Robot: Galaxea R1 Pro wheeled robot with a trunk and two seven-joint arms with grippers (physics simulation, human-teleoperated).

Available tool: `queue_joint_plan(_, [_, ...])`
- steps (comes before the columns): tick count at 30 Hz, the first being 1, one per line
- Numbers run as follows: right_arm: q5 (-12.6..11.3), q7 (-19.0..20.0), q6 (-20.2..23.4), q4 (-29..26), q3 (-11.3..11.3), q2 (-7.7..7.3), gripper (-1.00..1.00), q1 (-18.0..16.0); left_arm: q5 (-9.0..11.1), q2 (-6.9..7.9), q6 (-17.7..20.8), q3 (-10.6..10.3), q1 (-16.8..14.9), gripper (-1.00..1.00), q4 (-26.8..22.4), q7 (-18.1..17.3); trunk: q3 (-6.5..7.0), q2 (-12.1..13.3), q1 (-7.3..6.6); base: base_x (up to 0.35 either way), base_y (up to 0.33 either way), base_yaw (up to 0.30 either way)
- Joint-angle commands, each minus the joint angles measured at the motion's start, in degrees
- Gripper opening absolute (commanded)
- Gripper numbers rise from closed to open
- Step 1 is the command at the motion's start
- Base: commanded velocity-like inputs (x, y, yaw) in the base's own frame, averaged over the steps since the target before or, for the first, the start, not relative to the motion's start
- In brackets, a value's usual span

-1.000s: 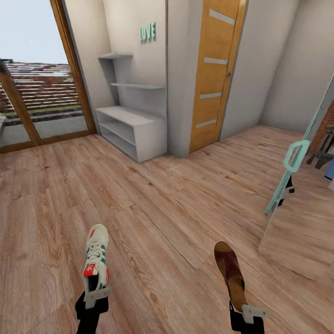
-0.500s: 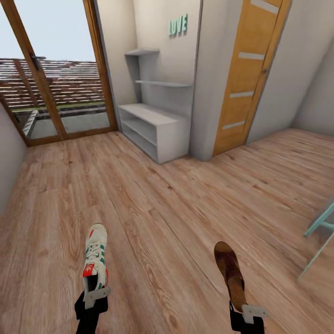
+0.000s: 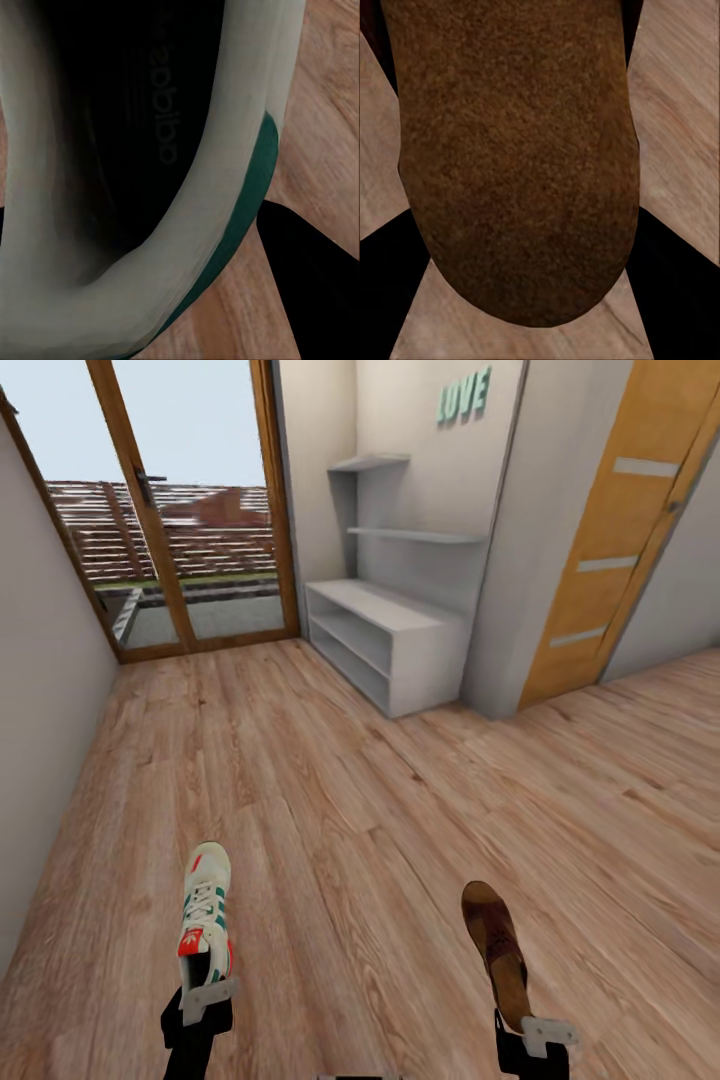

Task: Pick up the two gym shoes and the two sandals from the corridor floor and place them onto the hallstand (shoe rack) in the corridor, making sure they are on the rack and not on the floor. Arrange them so the two gym shoes are next to each other and the two sandals are next to each other.

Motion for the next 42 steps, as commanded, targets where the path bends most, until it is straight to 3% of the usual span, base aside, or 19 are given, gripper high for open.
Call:
queue_joint_plan(1, [0.06, -0.29, -0.12, -0.01, 0.14, -0.03, -1.00, -0.01, 0.04, -0.05, -0.20, 0.15, -0.05, -1.00, 0.04, -0.18, -0.10, -0.02, 0.02, 0.307, 0.132, 0.250])
queue_joint_plan(27, [0.06, -0.29, -0.14, -0.06, 0.14, -0.03, -1.00, -0.01, 0.04, 0.04, -0.18, 0.32, -0.05, -1.00, -0.19, -0.09, -1.45, -0.02, 0.02, 0.334, 0.020, 0.244])
queue_joint_plan(42, [0.15, -0.29, -0.31, -0.19, 0.14, -0.29, -1.00, -0.01, 0.04, 0.04, -0.28, 0.32, -0.05, -1.00, -0.07, -0.18, -1.54, -0.02, 0.02, 0.338, 0.000, 0.023])
